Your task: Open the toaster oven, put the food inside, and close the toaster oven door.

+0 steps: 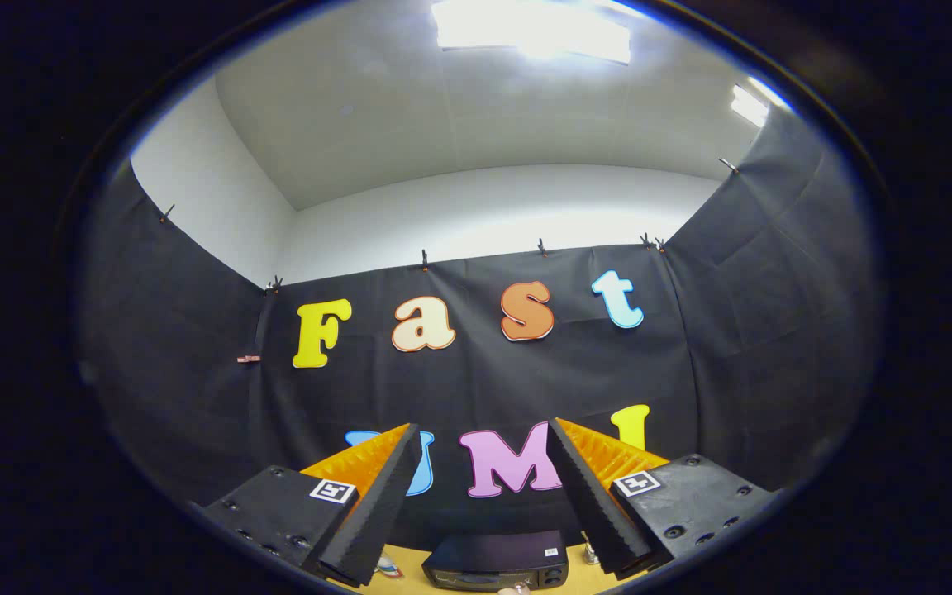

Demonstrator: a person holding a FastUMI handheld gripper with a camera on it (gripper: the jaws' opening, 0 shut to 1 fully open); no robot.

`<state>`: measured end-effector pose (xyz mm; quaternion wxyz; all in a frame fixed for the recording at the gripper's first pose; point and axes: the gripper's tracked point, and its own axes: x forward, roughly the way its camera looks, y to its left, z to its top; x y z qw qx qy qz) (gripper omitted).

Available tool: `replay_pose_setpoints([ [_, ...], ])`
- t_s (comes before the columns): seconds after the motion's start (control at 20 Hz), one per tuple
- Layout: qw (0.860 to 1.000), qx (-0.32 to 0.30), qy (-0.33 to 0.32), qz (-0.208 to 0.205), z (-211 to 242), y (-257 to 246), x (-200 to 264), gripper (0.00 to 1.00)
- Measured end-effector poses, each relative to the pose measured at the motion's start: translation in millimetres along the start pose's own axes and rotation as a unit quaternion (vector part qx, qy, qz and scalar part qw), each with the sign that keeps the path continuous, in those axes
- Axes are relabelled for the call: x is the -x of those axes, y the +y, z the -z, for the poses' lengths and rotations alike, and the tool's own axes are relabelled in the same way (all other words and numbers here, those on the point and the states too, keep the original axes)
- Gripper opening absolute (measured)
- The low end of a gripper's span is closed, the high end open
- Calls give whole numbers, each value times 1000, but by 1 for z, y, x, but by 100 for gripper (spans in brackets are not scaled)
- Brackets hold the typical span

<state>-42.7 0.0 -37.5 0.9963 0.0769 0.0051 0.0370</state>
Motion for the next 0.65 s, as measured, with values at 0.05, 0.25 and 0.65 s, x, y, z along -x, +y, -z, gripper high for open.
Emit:
replay_pose_setpoints([
  [0.05, 1000, 0, 2, 1, -2, -7, 2, 97],
  [0.25, 1000, -4, -4, 2, -12, -31, 8, 97],
  [0.65, 1000, 6, 7, -8, -13, -37, 18, 97],
])
